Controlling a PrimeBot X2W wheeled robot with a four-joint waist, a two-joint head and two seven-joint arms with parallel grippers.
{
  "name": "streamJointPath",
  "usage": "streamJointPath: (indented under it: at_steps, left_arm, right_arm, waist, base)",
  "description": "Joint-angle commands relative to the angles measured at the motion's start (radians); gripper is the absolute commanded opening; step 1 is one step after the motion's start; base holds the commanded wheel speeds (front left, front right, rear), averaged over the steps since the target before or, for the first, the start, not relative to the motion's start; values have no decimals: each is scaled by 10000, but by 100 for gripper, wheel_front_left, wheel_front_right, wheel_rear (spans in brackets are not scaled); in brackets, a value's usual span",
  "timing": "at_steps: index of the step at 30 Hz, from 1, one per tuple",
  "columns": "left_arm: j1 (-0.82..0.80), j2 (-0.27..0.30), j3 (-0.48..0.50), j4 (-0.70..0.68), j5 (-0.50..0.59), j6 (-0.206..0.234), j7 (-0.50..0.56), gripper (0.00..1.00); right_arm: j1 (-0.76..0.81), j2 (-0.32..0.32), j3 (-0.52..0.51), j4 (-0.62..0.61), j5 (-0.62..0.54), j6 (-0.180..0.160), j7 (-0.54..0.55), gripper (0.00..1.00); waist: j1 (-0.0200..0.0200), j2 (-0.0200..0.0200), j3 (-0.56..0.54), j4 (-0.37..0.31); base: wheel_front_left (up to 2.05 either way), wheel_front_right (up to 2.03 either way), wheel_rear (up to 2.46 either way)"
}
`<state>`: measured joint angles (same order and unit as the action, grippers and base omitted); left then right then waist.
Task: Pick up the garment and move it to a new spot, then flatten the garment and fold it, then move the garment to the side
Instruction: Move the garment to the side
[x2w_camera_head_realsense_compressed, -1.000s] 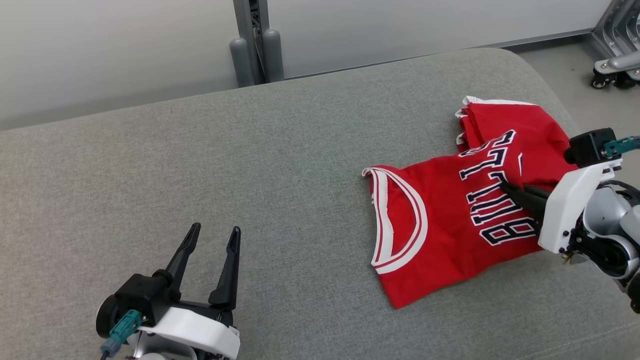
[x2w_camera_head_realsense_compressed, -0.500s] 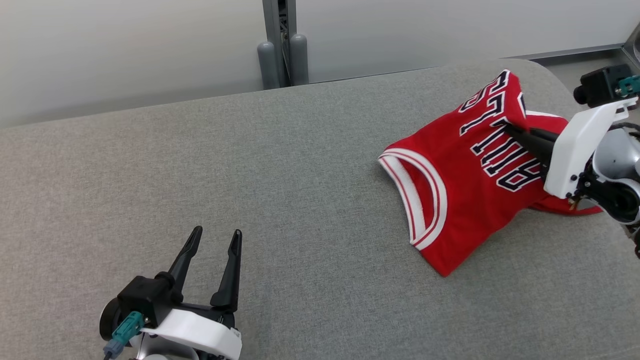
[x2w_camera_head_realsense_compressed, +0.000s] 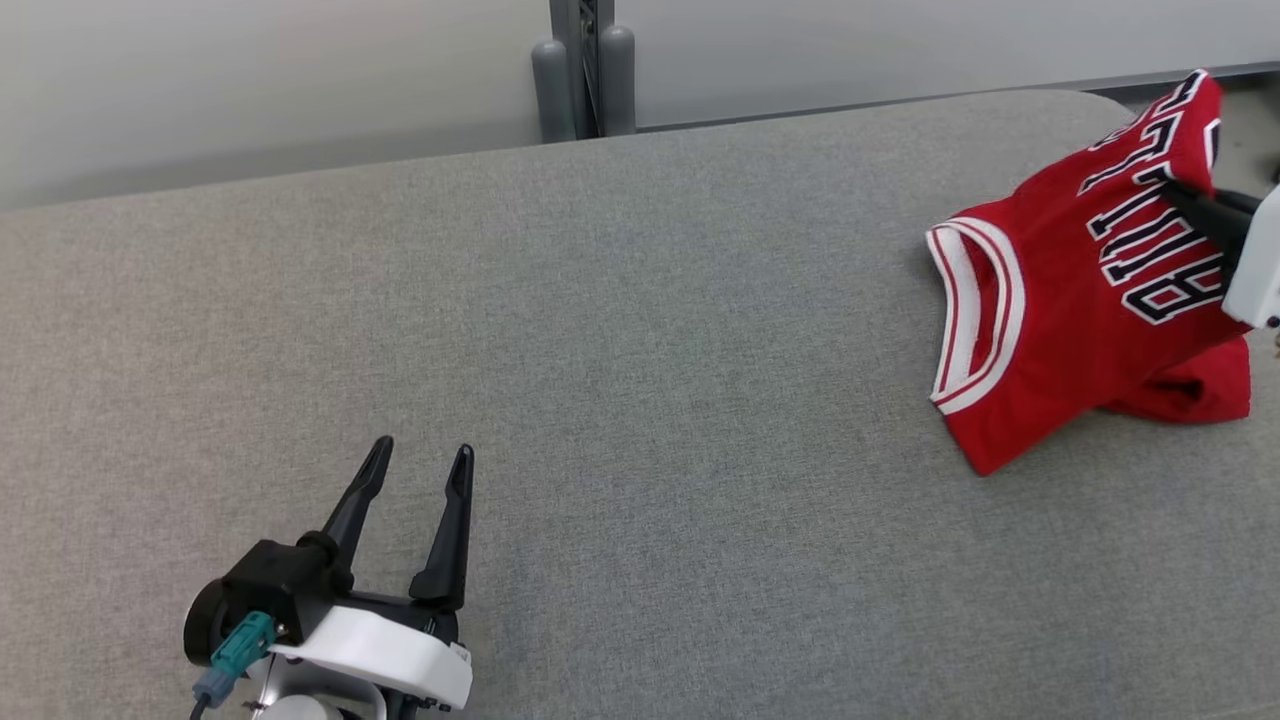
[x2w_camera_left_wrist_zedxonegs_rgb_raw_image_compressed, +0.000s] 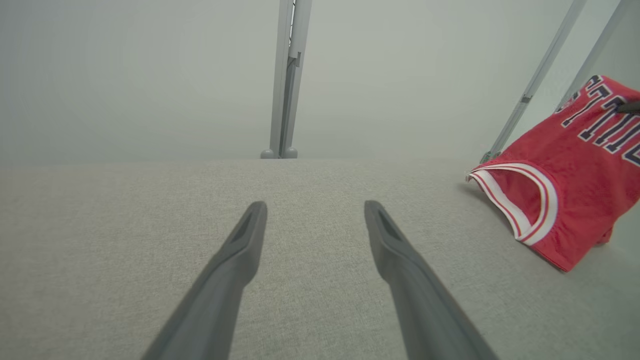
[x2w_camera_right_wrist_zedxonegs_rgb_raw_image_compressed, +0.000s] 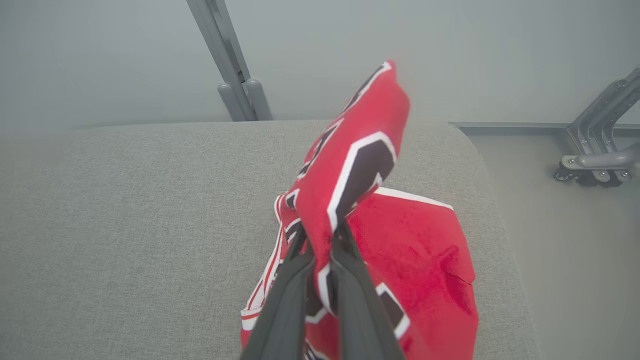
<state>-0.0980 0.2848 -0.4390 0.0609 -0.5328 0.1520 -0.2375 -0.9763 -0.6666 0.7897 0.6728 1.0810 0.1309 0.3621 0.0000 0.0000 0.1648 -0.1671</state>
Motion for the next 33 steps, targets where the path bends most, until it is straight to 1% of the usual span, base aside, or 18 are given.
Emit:
streamJointPath:
  at_steps: [1, 9, 12, 17, 20, 23, 27, 33]
  left_arm:
    - [-212, 110, 30, -83, 75, 38, 49, 100]
    - [-379, 324, 50, -320, 170, 135, 221, 100]
    - [-411, 409, 59, -450, 219, 189, 300, 100]
    - [-549, 547, 56, -631, 272, 226, 409, 100]
    - [-654, 636, 57, -759, 345, 251, 503, 100]
    - [-732, 717, 54, -879, 373, 279, 586, 100]
    - [-848, 836, 80, -1054, 417, 313, 691, 100]
    - [-1012, 972, 61, -1282, 521, 373, 824, 100]
  right_arm:
    - [-223, -79, -154, 167, -138, -3, -98, 0]
    - [-668, -370, -492, 473, -406, -3, -470, 0]
    - [-688, -596, -245, 588, -736, -3, -289, 0]
    - [-606, -701, -101, 1261, -1301, -3, -521, 0]
    - [-719, -728, 37, 1865, -1867, -3, -806, 0]
    - [-928, -627, 74, 2616, -2474, -4, -1217, 0]
    - [-1254, -338, 12, 3638, -3183, -4, -1788, 0]
    - [-1581, 23, 70, 4974, -4017, -4, -2460, 0]
  waist:
    - [0, 0, 170, 32]
    - [0, 0, 632, 119]
    - [0, 0, 844, 141]
    - [0, 0, 1223, 210]
    - [0, 0, 1476, 269]
    - [0, 0, 1736, 334]
    - [0, 0, 2096, 417]
    - [0, 0, 2560, 579]
  base:
    - [0, 0, 0]
    - [0, 0, 0]
    - [0, 0, 0]
    - [0, 0, 0]
    - [0, 0, 0]
    - [0, 0, 0]
    - [0, 0, 0]
    - [0, 0, 0]
